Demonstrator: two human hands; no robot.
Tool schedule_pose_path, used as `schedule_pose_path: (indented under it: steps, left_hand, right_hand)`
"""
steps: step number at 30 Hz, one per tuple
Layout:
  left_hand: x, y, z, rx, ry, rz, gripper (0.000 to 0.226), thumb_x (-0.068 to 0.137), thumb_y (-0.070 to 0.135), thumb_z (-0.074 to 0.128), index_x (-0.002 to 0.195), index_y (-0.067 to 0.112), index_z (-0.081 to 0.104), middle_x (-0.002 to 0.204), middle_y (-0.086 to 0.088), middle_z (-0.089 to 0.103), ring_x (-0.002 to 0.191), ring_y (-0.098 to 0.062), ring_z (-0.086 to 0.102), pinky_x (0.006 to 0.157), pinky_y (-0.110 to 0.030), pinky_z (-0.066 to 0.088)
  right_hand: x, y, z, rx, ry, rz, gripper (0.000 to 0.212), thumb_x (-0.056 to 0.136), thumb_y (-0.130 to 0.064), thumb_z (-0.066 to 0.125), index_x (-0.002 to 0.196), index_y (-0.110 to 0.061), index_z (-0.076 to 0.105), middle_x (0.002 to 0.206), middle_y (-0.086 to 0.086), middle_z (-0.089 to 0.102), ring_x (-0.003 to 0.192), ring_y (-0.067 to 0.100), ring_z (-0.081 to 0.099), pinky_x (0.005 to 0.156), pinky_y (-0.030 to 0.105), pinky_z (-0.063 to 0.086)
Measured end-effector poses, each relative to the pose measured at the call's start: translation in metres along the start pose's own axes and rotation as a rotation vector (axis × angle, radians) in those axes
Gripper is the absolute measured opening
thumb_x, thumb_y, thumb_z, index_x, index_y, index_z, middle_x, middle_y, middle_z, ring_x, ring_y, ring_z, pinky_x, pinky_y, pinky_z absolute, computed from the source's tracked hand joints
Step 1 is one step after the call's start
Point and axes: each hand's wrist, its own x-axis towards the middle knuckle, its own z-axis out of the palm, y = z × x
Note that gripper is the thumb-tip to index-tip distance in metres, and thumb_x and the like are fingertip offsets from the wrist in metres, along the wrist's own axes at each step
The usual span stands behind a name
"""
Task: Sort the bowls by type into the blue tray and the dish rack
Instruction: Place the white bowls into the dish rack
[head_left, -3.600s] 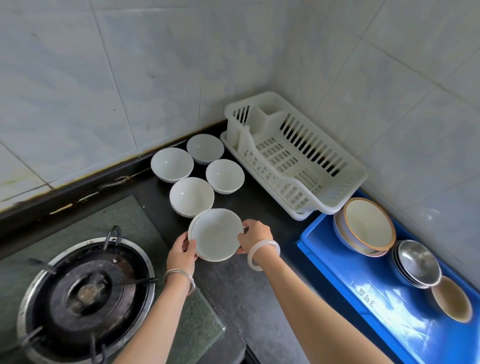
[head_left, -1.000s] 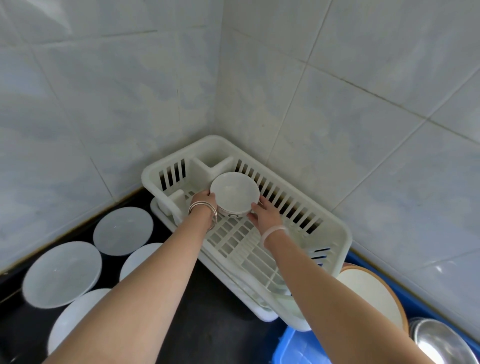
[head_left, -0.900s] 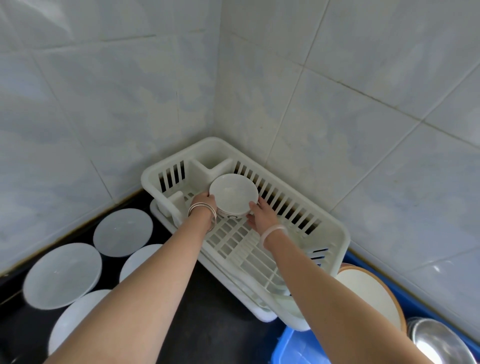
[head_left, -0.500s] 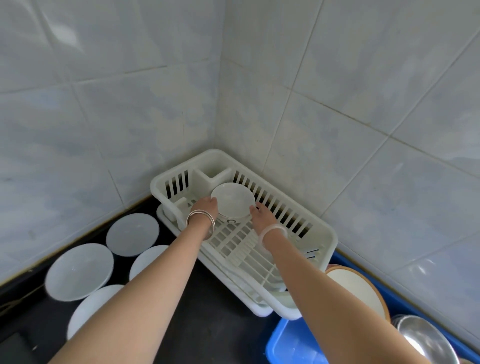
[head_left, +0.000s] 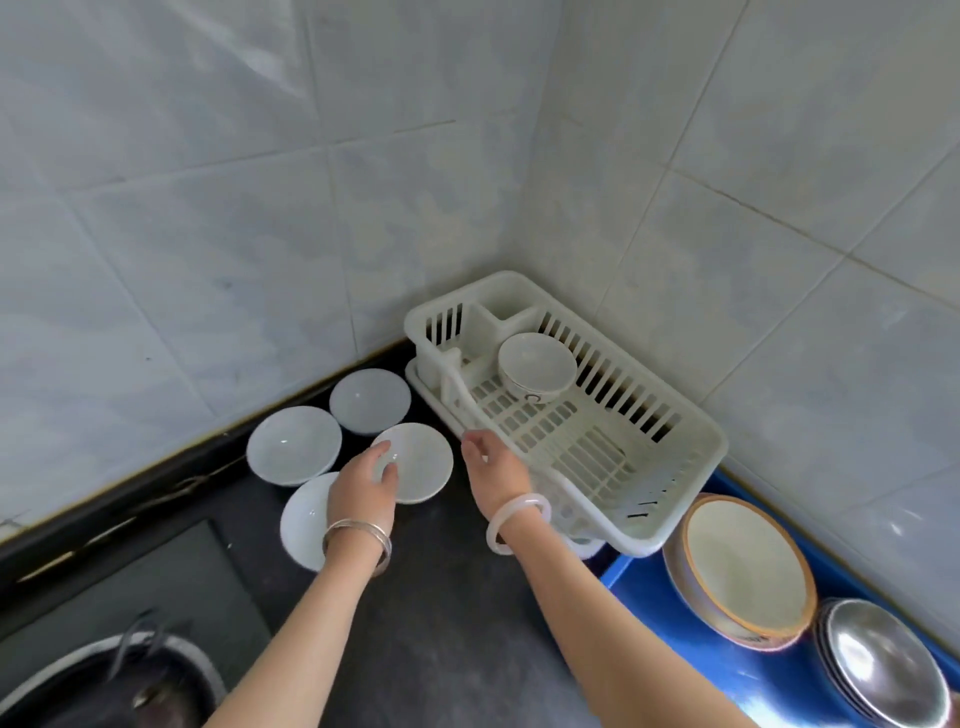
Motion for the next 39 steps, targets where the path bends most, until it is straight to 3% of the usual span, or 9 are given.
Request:
schedule_pose_path:
  steps: [8,11,13,16,23,29,33,36,39]
  left_hand:
    - [-0.019,-0.091,-0.026,0.183,0.125,-0.137,0.049,0.087,0.005,0.054,0.135,0.01,0.044,0.151,-0.01,0.033,0.143,-0.031,0.021,0.115,-0.048,0.02]
    - [-0.021,-0.105,-0.03,0.047,0.184,-0.208,0.058,0.086,0.003,0.056,0.14,0.013,0.038,0.15,-0.009,0.035,0.14,-0.028,0.03,0.112,-0.045,0.029]
    - [-0.021,-0.11,-0.032,-0.043,0.191,-0.249,0.058,0.087,0.006,0.055,0.141,0.016,0.037,0.146,-0.009,0.041,0.133,-0.03,0.041,0.108,-0.045,0.034]
    - [-0.021,-0.113,-0.031,-0.192,0.167,-0.285,0.051,0.089,0.006,0.051,0.137,0.02,0.042,0.137,-0.007,0.053,0.126,-0.028,0.05,0.105,-0.042,0.037]
    - [-0.019,-0.119,-0.035,-0.39,0.117,-0.325,0.049,0.089,0.003,0.05,0.136,0.018,0.045,0.135,-0.006,0.055,0.122,-0.024,0.054,0.104,-0.039,0.038]
    - [-0.015,-0.125,-0.032,-0.466,0.127,-0.331,0.044,0.091,0.007,0.048,0.134,0.018,0.048,0.133,-0.006,0.056,0.119,-0.025,0.054,0.105,-0.042,0.04]
    - [-0.012,-0.12,-0.031,-0.72,0.187,-0.407,0.032,0.096,0.028,0.04,0.122,0.019,0.057,0.113,-0.002,0.06,0.097,-0.017,0.059,0.093,-0.033,0.045]
    - [-0.01,-0.116,-0.032,-0.814,0.19,-0.446,0.027,0.097,0.031,0.034,0.11,0.026,0.057,0.109,0.0,0.057,0.1,-0.017,0.054,0.09,-0.03,0.042]
    - [-0.009,-0.115,-0.033,-0.812,0.181,-0.451,0.024,0.097,0.032,0.036,0.105,0.024,0.057,0.108,-0.002,0.058,0.102,-0.019,0.053,0.096,-0.035,0.042]
  right_hand:
    - [0.014,0.031,0.057,-0.182,-0.111,0.328,0.061,0.092,-0.037,0.047,0.145,-0.017,0.023,0.128,0.013,0.054,0.111,0.03,0.057,0.082,0.034,0.046]
    - [0.023,0.033,0.07,-0.072,-0.102,0.39,0.054,0.09,-0.032,0.049,0.139,-0.018,0.031,0.112,0.013,0.063,0.094,0.029,0.064,0.084,0.044,0.054]
    - [0.028,0.033,0.075,0.074,-0.082,0.445,0.043,0.091,-0.024,0.048,0.132,-0.016,0.038,0.094,0.01,0.066,0.075,0.025,0.065,0.071,0.038,0.057]
    - [0.033,0.032,0.079,0.306,-0.047,0.5,0.037,0.09,-0.009,0.044,0.127,-0.01,0.042,0.092,0.018,0.066,0.072,0.027,0.066,0.065,0.035,0.058]
    - [0.031,0.027,0.066,0.401,0.004,0.456,0.034,0.089,-0.001,0.041,0.122,-0.005,0.048,0.082,0.019,0.067,0.066,0.027,0.069,0.068,0.036,0.058]
    - [0.009,-0.002,0.057,0.179,-0.048,0.237,0.03,0.089,-0.007,0.045,0.118,-0.013,0.049,0.074,0.011,0.068,0.061,0.02,0.07,0.055,0.028,0.059]
    - [-0.008,-0.018,0.067,0.002,-0.14,0.156,0.021,0.09,-0.014,0.048,0.11,-0.014,0.052,0.075,0.01,0.069,0.063,0.021,0.07,0.065,0.034,0.061]
    - [-0.013,-0.024,0.077,-0.113,-0.192,0.161,0.013,0.09,-0.019,0.049,0.103,-0.02,0.049,0.082,0.012,0.071,0.071,0.024,0.072,0.072,0.039,0.061]
    - [-0.013,-0.024,0.088,-0.229,-0.236,0.185,0.017,0.091,-0.022,0.048,0.108,-0.018,0.049,0.088,0.013,0.071,0.075,0.024,0.072,0.072,0.034,0.06]
